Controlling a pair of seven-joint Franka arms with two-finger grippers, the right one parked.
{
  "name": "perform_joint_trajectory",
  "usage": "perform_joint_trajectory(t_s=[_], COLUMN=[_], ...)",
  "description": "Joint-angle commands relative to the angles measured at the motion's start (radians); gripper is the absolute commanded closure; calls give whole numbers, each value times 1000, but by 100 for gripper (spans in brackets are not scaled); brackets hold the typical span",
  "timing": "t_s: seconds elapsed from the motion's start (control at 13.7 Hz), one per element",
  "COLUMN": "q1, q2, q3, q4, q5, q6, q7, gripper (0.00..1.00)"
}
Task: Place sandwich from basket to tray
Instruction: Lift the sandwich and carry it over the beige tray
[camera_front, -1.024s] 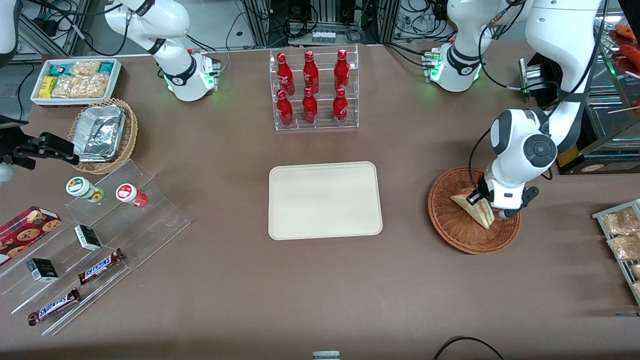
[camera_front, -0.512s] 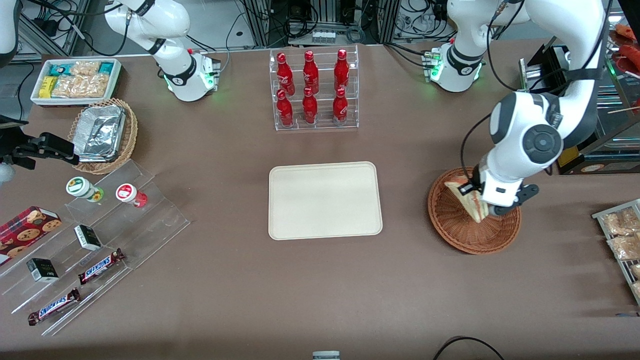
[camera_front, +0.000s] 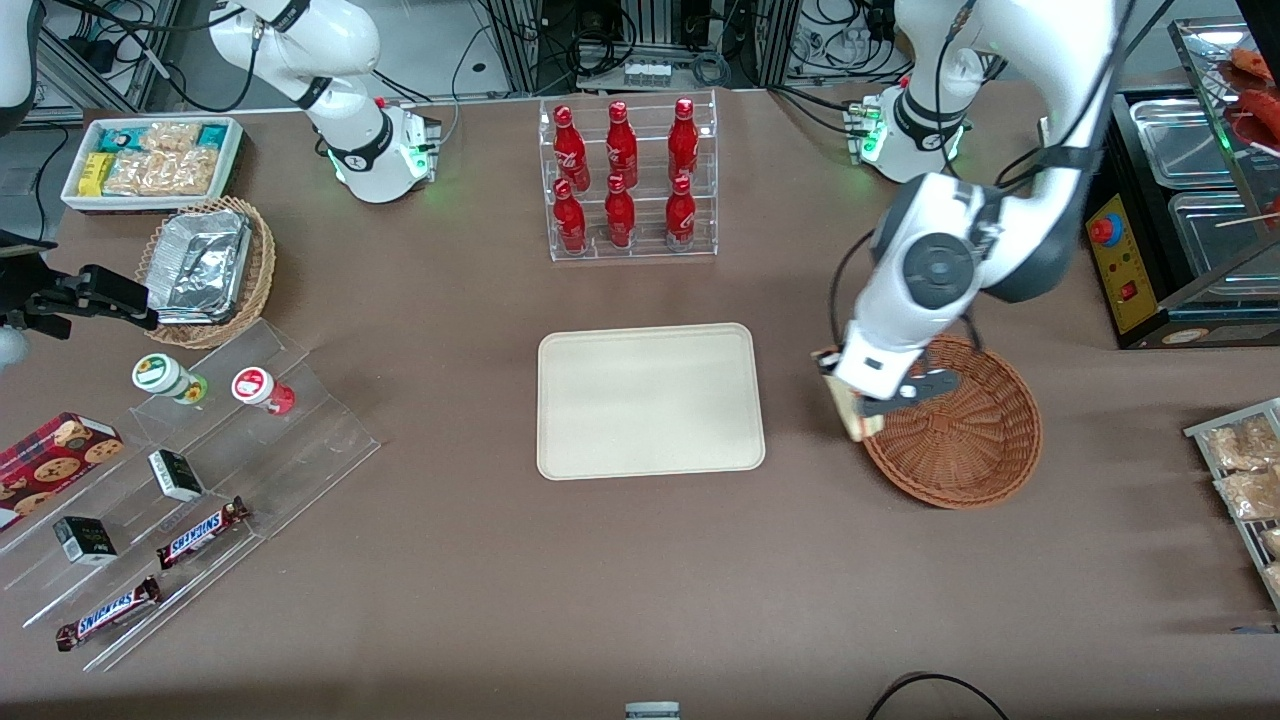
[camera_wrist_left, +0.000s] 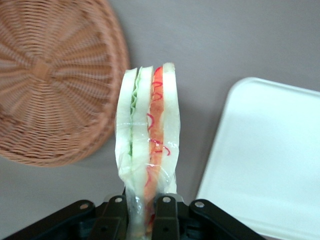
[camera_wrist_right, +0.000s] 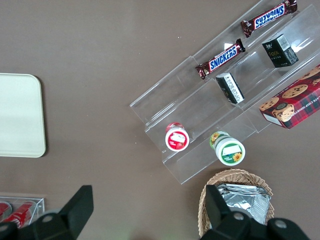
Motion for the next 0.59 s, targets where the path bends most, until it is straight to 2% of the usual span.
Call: perform_joint_trajectory(t_s=[0.0, 0.22, 0.51], q1=[-95, -184, -247], q2=[108, 245, 317], q3=[12, 12, 10], q4=[160, 348, 396], q5=[-11, -43, -45], q6=[-78, -167, -146], q7=[-9, -34, -64], gripper=[100, 100, 100])
